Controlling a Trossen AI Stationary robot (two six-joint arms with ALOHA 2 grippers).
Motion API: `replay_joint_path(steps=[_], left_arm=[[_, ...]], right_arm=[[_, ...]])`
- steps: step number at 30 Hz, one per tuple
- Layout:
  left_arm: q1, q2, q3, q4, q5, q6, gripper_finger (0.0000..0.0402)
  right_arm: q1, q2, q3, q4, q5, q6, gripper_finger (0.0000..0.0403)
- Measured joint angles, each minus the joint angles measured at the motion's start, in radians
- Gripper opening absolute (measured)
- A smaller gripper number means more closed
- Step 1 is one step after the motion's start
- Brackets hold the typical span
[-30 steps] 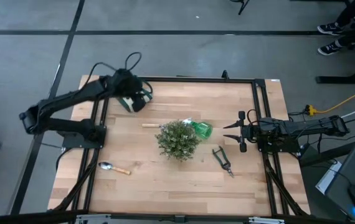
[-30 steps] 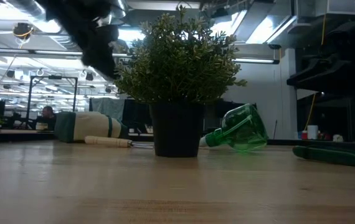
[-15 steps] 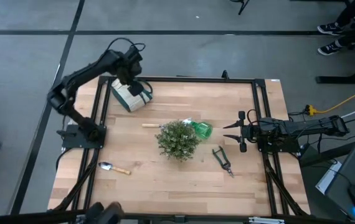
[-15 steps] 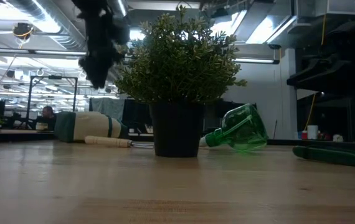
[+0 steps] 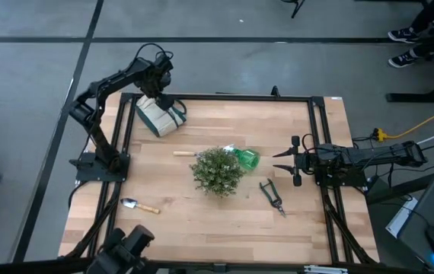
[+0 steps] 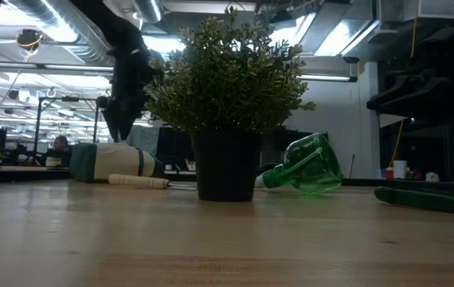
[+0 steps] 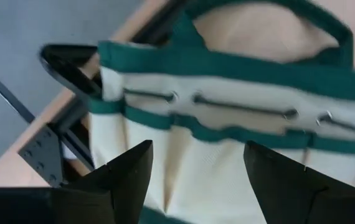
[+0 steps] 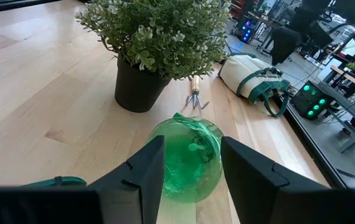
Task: Pick & Place Garden tools in Gardening bag
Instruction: Prepare the green green gardening bag
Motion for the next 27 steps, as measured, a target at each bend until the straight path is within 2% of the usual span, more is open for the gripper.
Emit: replay_joint_path(steps=[5,9,18,22,27], left_arm=[[0.022,0.000,0.000,0.030,0.014,0.008,0.0248],[0.026,0.000,-0.034,0.037,0.072,0.009,0.0246],[0.017,0.000,-0.140,0.108,0.056,0.008,0.0218],[0.017,0.000,-0.148,0.096,0.065,0.008,0.0182],[0.017,0.000,-0.148,0.087,0.115,0.008,0.0108]], right_arm=[[0.000,0.000,0.000,0.000,0.000,0.000,0.0160],[0.000,0.000,0.000,0.000,0.000,0.000,0.0160],[0.000,0.000,0.000,0.000,0.000,0.000,0.0160],[0.000,0.000,0.000,0.000,0.000,0.000,0.0160],[0.000,0.000,0.000,0.000,0.000,0.000,0.0160]])
